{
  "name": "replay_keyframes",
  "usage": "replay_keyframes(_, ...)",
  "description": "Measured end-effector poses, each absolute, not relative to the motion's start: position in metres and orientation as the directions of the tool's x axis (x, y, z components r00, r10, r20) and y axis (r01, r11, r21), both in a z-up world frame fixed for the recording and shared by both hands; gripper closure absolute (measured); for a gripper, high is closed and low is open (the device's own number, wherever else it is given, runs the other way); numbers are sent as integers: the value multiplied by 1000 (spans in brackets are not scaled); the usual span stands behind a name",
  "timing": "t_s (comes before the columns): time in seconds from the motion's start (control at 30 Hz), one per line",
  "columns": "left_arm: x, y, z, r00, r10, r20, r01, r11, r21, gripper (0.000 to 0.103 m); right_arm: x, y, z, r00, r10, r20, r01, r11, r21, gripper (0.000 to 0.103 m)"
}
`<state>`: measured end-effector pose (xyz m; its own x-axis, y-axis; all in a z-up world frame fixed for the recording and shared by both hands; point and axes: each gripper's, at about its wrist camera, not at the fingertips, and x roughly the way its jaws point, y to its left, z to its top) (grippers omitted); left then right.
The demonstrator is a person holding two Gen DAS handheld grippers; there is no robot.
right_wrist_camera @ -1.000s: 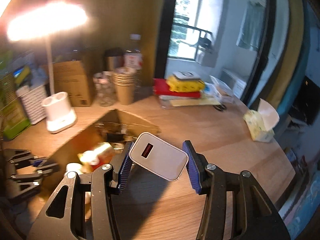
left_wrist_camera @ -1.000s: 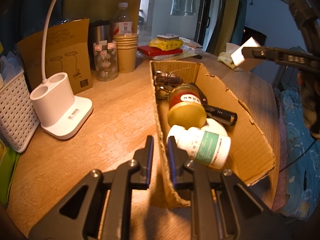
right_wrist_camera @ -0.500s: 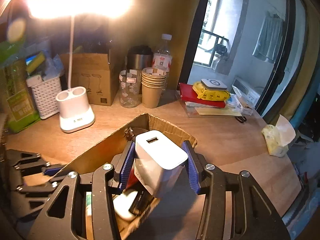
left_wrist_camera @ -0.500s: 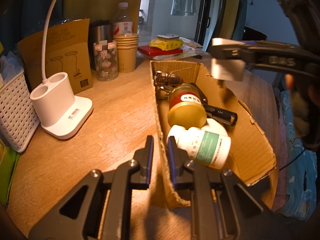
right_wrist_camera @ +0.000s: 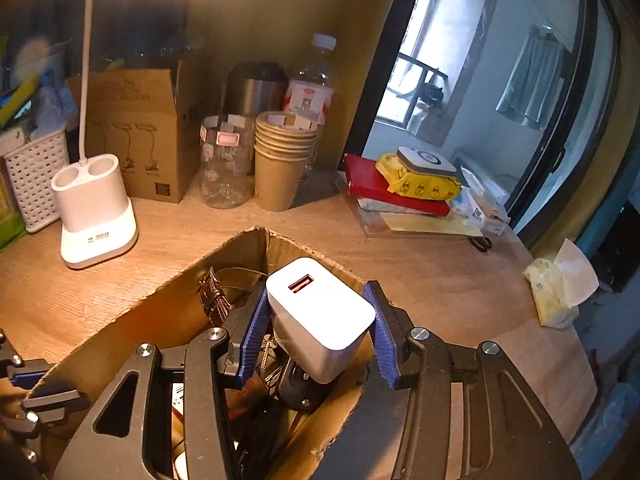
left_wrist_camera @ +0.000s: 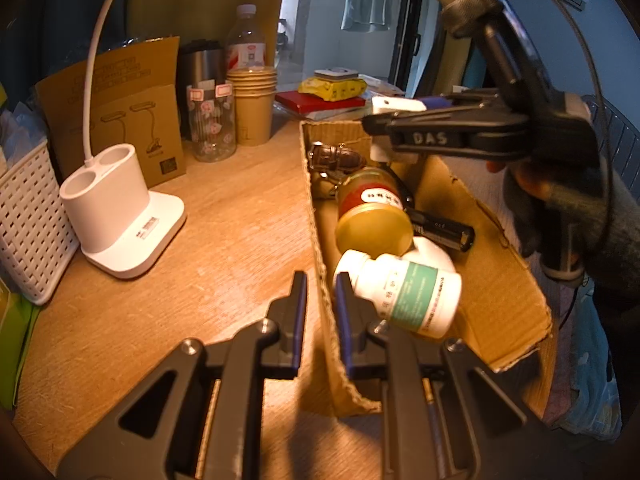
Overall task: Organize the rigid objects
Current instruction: 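Lower the charger into the box and open the right gripper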
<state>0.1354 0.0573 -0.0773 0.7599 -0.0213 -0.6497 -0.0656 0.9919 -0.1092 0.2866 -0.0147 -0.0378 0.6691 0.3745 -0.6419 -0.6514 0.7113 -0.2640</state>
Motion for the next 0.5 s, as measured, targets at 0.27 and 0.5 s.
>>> replay_keyframes(0.27, 136, 57, -77, 760, -20, -650, -66, 992, -108, 87, 281, -27, -50, 640, 381, -668, -656, 724, -215, 52)
replay_keyframes(0.5, 135, 57, -77, 760, -21, -650, -66, 992, -109, 87, 268, -42, -52, 616, 402, -677, -655, 740, -157, 52)
